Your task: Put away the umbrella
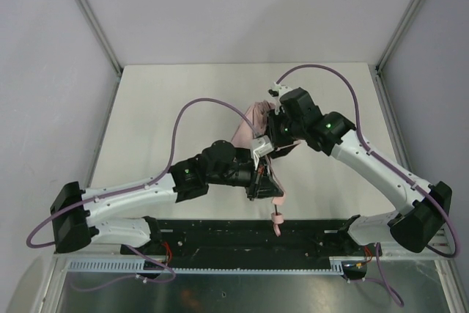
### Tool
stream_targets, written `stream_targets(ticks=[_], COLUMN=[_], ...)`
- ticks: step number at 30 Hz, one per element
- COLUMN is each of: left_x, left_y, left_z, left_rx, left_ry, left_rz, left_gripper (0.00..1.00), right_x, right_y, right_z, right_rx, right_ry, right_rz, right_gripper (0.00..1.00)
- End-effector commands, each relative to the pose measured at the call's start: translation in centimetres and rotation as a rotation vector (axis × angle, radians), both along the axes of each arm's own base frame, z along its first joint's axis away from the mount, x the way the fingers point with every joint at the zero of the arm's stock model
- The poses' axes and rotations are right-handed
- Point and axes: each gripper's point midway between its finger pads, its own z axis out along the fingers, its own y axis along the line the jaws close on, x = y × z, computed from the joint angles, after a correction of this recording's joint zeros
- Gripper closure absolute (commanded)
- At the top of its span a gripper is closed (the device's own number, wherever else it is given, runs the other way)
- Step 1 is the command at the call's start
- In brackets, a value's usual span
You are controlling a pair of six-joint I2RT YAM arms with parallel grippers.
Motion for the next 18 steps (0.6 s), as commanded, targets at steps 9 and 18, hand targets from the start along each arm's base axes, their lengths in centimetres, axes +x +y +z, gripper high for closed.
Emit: stream_targets(ticks=[9,18], left_x=[2.1,2.8], left_y=[5.4,4.5], left_z=[-4.2,-4.5], left_rx=[0.044,0.068], left_ry=[-0.002,-0.008], left_rz=[0.135,0.128], left_gripper=[1.00,1.00], right_x=[1.3,1.4], right_y=[2.2,1.4], right_z=[9.5,7.9], right_rx=[0.338,0.286], right_ry=[-0.092,-0.065], right_rz=[-0.045,-0.383], right_gripper=[1.00,1.00])
